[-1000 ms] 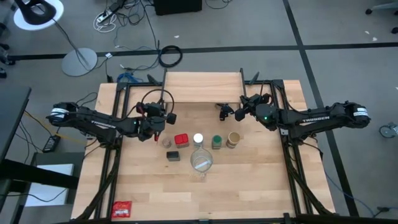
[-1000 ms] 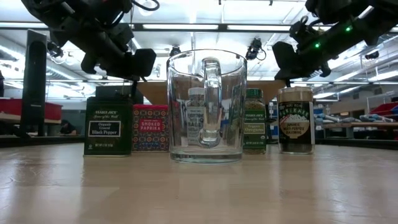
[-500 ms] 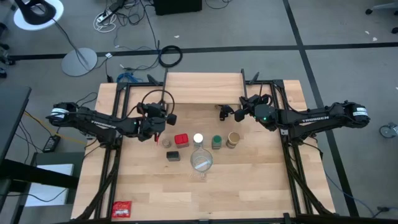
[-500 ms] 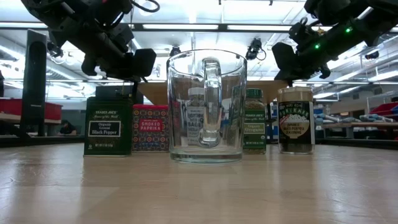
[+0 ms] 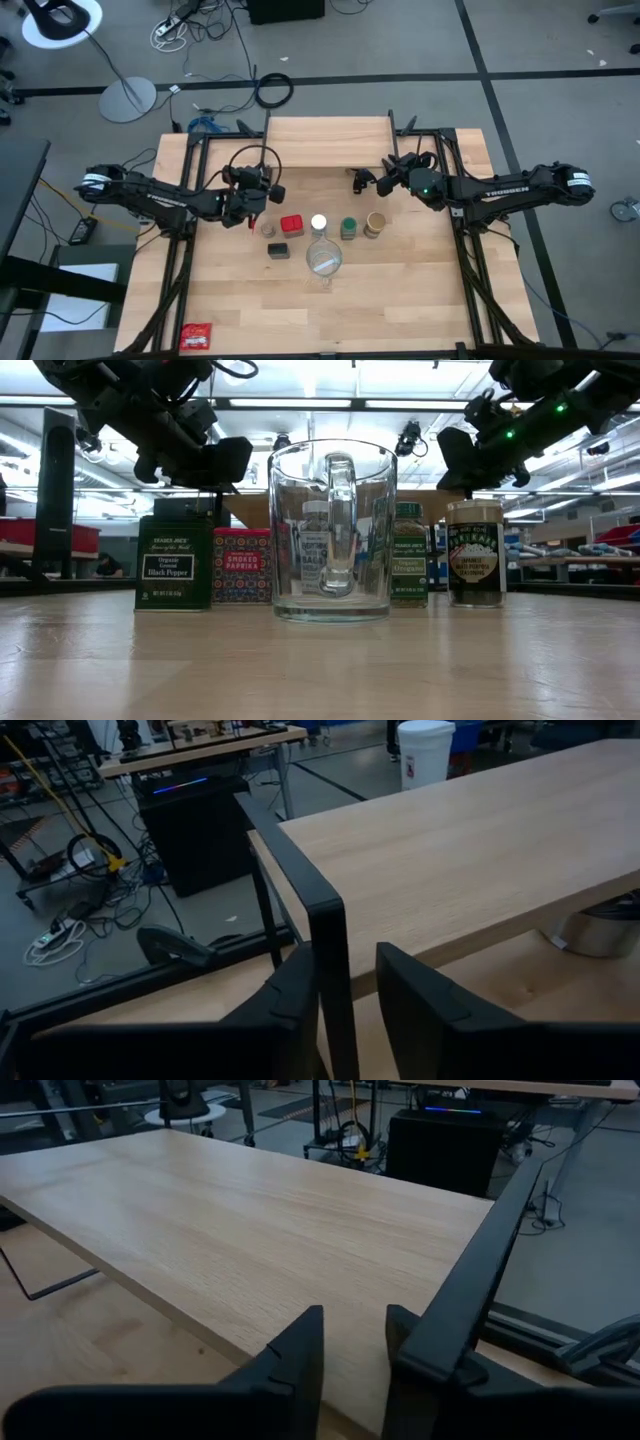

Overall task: Shelf spices
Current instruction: Move the shelf to the top center of the table

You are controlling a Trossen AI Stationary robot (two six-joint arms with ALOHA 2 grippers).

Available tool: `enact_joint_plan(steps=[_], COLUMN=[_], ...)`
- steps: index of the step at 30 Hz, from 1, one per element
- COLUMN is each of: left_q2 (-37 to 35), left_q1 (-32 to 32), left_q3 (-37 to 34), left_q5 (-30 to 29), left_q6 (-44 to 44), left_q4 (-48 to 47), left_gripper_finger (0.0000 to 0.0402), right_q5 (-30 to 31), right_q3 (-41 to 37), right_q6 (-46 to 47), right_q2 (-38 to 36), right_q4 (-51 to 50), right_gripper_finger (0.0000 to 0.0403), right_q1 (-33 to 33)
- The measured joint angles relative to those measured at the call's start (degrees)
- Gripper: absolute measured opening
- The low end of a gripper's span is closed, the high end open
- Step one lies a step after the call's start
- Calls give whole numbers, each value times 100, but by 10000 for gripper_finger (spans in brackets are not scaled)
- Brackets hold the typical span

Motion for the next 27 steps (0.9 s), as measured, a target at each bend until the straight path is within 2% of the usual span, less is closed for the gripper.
enact_joint_plan(steps=[7, 13, 27], left_q2=[0, 0, -117], left_q1=[-118, -221, -288], left_q3=[2, 2, 2], left_q5=[75, 94, 20], left_q6=[-67, -150, -153], left_q4=[2, 2, 43], left_gripper_finger=[143, 165, 171], right_q5=[-8, -6, 50], right_q3=[0, 2, 2], right_q6=[16, 17, 90], right_q2=[-2, -4, -11], right_q4=[3, 14, 236], right_gripper_finger=[169, 200, 215], right_q1=[99, 181, 316])
